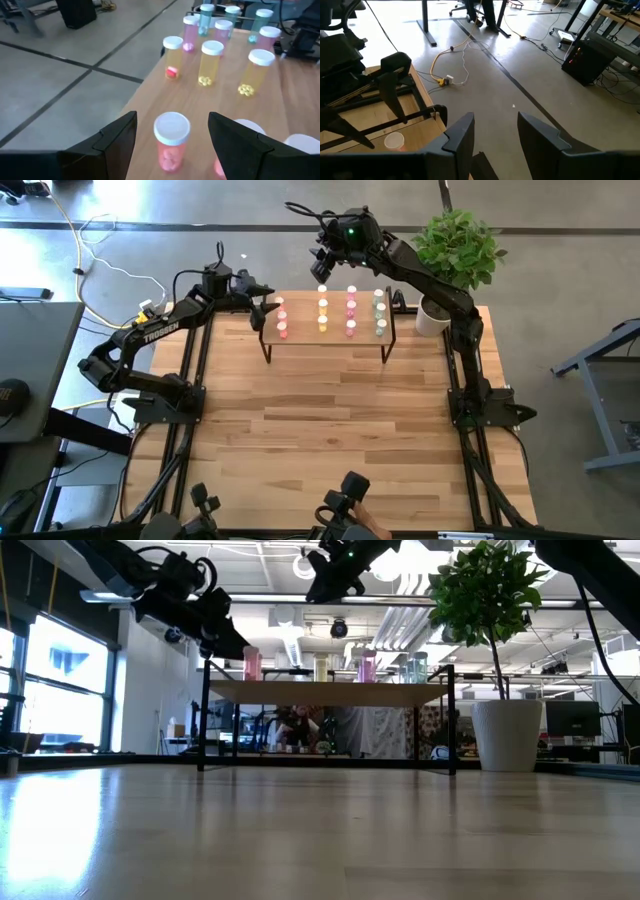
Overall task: Pick and place medicine bottles onto shelf by color
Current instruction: Adjust the pink pill bottles on the shelf
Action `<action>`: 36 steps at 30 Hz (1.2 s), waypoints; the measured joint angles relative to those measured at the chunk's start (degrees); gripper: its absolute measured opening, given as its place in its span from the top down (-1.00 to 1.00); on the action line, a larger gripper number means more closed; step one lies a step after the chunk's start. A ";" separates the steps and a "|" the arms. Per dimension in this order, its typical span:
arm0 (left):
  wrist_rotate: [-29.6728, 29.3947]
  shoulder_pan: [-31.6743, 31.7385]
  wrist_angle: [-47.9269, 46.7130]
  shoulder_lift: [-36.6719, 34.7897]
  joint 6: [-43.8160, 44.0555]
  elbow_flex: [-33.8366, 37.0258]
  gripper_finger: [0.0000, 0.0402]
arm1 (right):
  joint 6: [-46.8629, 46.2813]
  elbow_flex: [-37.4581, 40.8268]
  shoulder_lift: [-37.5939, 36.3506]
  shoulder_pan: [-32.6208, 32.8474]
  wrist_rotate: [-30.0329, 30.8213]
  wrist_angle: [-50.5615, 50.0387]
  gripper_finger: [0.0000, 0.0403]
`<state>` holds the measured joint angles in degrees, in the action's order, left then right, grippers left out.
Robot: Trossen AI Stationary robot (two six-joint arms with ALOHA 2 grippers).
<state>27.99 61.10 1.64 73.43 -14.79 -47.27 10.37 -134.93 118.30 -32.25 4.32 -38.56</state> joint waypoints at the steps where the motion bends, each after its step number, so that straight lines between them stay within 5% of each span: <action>1: 0.30 0.00 -0.24 0.00 -0.03 0.00 -0.17 | 0.00 0.00 0.00 0.00 0.00 -0.01 0.29; 36: -6.58 -1.27 -0.51 3.02 -3.51 0.00 -0.17 | -0.02 0.00 0.00 0.00 0.00 -0.25 0.29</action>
<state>21.41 59.83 1.13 76.44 -18.30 -47.27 10.35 -134.93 118.30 -32.25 4.32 -38.81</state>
